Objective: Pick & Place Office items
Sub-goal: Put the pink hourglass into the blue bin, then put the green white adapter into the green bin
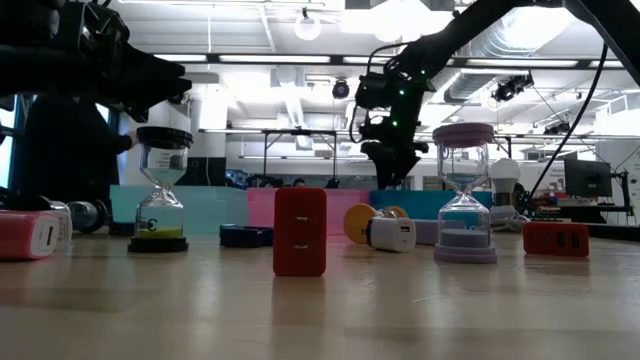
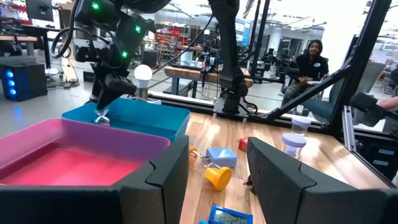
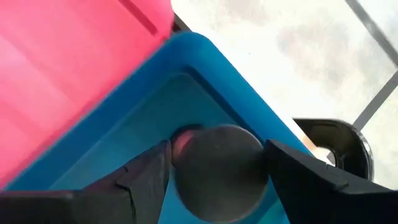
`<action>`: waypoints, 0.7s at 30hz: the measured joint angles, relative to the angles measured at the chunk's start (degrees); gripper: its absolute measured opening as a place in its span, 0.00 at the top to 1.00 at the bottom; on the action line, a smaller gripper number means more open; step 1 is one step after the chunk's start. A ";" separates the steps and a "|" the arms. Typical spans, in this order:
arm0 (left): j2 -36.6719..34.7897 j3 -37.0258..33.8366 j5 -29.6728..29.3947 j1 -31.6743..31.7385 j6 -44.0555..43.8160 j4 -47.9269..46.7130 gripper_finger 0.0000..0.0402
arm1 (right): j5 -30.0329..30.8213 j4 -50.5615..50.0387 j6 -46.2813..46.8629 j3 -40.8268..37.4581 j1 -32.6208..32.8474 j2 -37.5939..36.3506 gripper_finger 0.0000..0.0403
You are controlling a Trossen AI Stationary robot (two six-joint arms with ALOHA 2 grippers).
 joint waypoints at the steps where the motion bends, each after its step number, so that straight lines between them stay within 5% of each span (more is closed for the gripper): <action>1: -0.01 0.00 0.00 -0.02 0.00 0.00 0.60 | -0.16 -0.15 -0.09 0.00 0.11 -0.26 0.38; 21: -0.01 0.02 -0.28 -0.10 -0.48 0.02 0.60 | 6.08 -5.18 -2.73 0.00 4.60 -18.77 0.38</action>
